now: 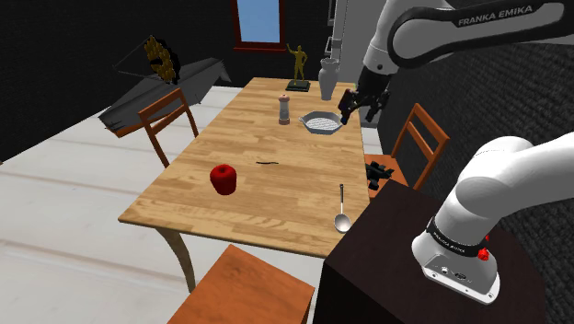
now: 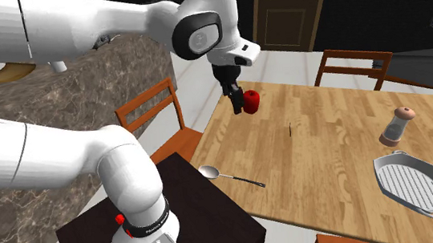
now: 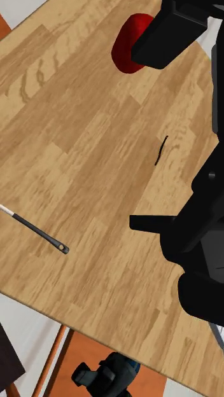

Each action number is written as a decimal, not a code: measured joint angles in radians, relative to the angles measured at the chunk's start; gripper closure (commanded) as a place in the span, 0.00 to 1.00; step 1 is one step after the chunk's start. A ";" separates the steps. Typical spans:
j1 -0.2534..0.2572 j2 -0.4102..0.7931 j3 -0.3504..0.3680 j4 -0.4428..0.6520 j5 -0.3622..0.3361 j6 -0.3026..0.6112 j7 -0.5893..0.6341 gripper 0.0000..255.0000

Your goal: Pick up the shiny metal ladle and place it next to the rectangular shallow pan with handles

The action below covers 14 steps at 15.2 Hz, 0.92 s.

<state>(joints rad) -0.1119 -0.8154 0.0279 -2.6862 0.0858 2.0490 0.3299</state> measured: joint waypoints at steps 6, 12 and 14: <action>-0.026 0.080 0.031 -0.153 0.040 0.203 0.100 0.00; -0.038 0.252 0.059 -0.249 0.096 0.445 0.192 0.00; -0.038 0.322 0.064 -0.276 0.120 0.532 0.217 0.00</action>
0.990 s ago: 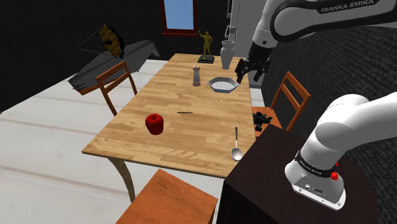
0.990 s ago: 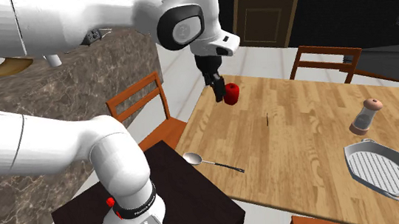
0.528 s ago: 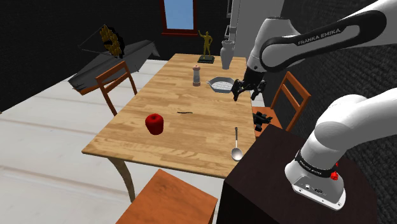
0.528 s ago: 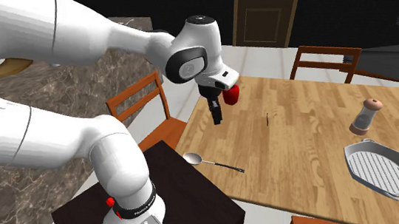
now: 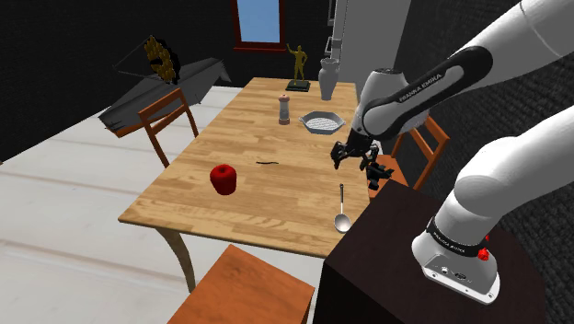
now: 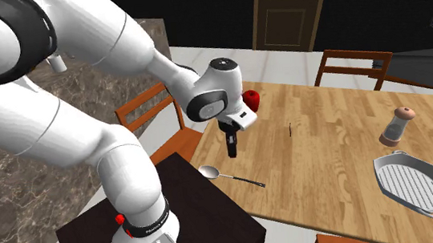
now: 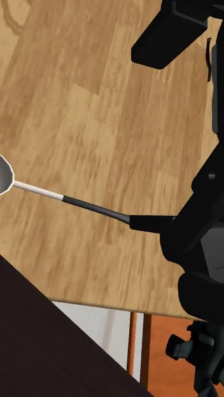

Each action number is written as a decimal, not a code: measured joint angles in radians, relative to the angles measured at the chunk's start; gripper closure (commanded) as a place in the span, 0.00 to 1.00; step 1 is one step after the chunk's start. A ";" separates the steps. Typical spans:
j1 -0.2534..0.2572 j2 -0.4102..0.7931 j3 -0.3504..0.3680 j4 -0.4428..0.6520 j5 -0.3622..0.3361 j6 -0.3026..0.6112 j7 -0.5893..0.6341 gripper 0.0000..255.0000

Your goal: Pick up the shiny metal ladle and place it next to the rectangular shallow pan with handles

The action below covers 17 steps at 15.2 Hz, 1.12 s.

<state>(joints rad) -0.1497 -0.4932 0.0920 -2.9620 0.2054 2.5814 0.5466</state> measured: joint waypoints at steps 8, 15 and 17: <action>0.126 0.411 -0.036 -0.008 0.283 0.383 -0.040 0.00; 0.055 0.715 0.154 0.140 0.968 0.546 -0.542 0.00; -0.010 0.777 0.228 0.184 1.094 0.583 -0.668 0.00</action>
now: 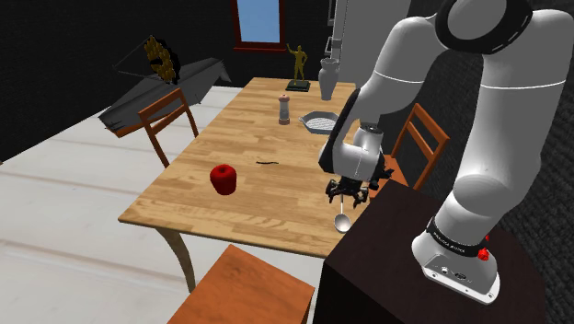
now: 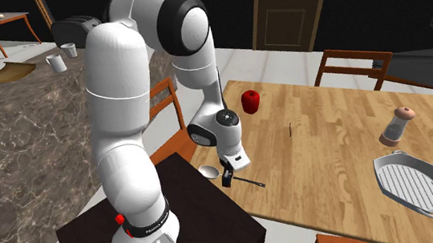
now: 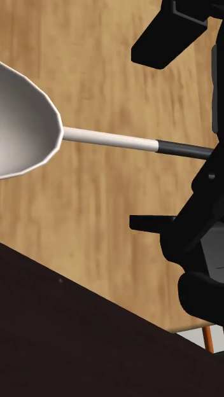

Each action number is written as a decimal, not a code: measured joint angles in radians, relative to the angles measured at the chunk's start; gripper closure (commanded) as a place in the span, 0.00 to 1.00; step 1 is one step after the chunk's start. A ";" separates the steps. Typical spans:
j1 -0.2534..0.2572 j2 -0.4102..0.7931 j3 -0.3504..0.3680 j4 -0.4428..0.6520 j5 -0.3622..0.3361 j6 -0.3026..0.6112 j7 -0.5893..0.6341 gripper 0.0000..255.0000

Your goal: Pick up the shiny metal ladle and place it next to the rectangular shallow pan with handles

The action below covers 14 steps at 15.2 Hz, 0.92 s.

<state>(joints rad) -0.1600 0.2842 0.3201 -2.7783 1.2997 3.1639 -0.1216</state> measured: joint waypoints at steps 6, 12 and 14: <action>-0.061 0.053 0.064 0.039 0.116 0.034 -0.123 0.00; -0.061 0.053 0.064 0.040 0.117 0.034 -0.124 1.00; -0.061 0.053 0.064 0.040 0.117 0.034 -0.124 1.00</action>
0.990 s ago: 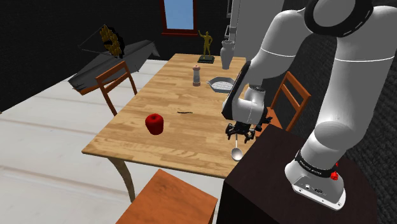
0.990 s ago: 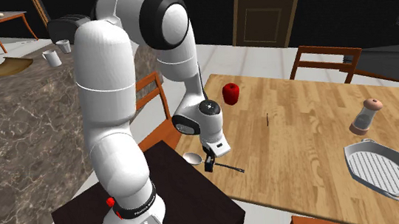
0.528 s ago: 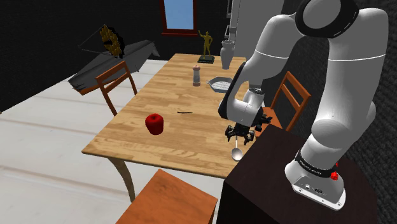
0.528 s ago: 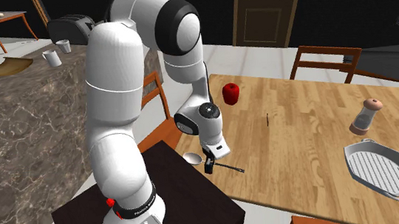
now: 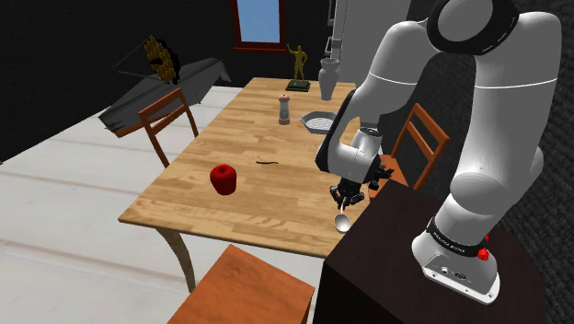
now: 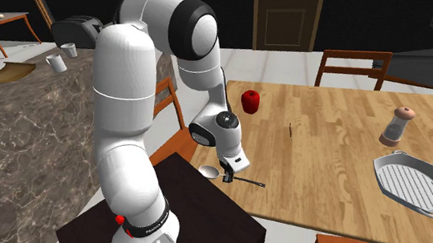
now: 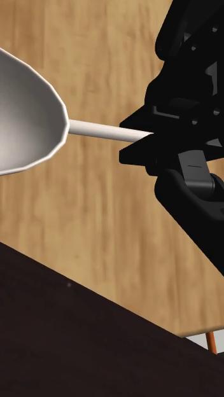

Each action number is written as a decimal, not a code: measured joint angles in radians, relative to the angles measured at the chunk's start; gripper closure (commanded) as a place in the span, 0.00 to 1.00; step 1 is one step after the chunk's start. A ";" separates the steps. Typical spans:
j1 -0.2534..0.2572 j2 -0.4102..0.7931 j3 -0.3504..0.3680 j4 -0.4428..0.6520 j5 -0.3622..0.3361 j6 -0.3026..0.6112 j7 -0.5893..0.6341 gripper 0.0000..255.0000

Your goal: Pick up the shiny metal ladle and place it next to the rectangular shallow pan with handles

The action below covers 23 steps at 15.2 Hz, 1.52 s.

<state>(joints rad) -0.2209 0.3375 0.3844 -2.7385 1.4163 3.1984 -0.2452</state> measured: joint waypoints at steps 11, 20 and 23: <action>0.166 -0.147 -0.179 -0.103 -0.309 -0.088 0.320 1.00; 0.266 -0.391 -0.394 -0.223 -0.905 -0.221 0.817 1.00; 0.223 -0.468 -0.379 -0.240 -1.027 -0.278 0.912 1.00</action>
<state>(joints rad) 0.0020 -0.1307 0.0055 -2.9783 0.3891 2.9199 0.6669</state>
